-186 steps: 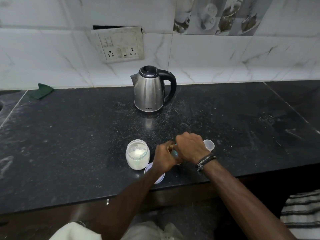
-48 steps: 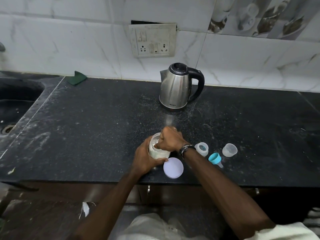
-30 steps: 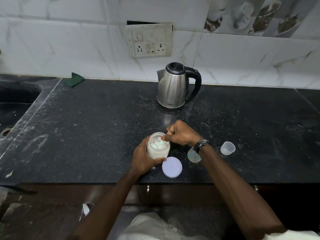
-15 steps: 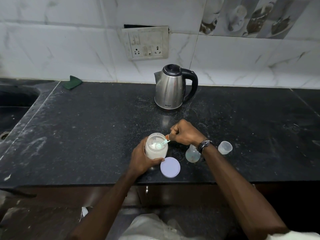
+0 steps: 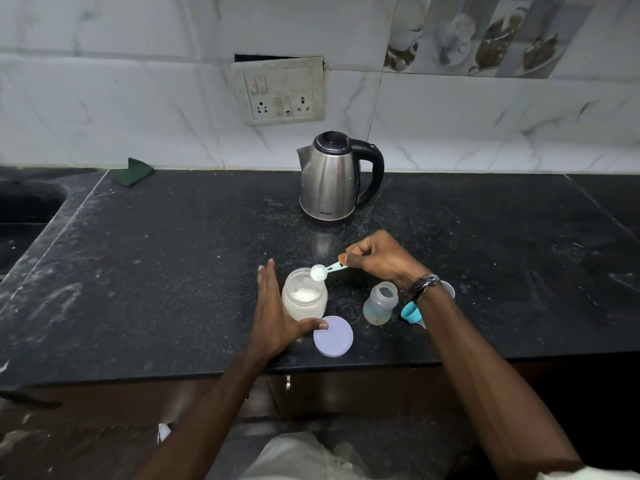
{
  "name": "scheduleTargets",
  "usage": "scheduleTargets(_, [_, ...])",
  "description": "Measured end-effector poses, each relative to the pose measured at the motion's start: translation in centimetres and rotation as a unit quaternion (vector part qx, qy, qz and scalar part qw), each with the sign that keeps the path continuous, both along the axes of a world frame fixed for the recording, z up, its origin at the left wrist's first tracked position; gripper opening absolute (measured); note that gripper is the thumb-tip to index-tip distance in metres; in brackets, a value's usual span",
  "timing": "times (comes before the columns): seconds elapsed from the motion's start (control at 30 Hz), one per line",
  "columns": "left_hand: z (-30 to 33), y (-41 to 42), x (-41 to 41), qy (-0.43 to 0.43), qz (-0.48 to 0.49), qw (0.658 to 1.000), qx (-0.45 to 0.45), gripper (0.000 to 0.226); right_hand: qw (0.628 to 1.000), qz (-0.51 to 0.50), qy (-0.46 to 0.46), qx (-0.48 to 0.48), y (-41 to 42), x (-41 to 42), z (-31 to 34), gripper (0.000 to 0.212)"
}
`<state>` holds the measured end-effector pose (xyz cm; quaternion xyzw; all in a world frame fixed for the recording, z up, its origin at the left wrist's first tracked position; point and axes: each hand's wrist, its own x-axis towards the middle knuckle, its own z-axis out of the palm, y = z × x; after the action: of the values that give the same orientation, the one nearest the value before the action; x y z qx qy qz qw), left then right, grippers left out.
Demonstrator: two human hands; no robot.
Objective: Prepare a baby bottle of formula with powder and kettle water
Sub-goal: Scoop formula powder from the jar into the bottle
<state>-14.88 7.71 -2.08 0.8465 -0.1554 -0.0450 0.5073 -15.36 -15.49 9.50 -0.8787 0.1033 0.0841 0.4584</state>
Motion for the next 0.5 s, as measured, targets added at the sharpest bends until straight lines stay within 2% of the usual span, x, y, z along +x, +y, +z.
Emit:
scheduleTargets(0.13, [2.8, -2.0, -0.8, -0.156, 0.012, 0.987, -0.039, 0.149, 0.998, -0.049, -0.03, -0.002, -2.2, -1.7, 2.1, 0.034])
scheduleTargets(0.27, [4.8, -5.2, -1.5, -0.224, -0.034, 0.972, -0.066, 0.139, 0.995, -0.097, -0.033, 0.008, -4.7, -3.7, 3.3, 0.03])
scheduleTargets(0.37, [5.2, -7.5, -2.5, -0.214, -0.074, 0.971, -0.079, 0.133, 0.991, -0.13, -0.027, 0.026, -6.4, -5.2, 3.3, 0.024])
scheduleTargets(0.5, [5.0, -10.1, -3.7, -0.135, -0.112, 0.98, -0.089, 0.132, 0.987, -0.158, -0.024, 0.014, -8.5, -7.0, 2.0, 0.03])
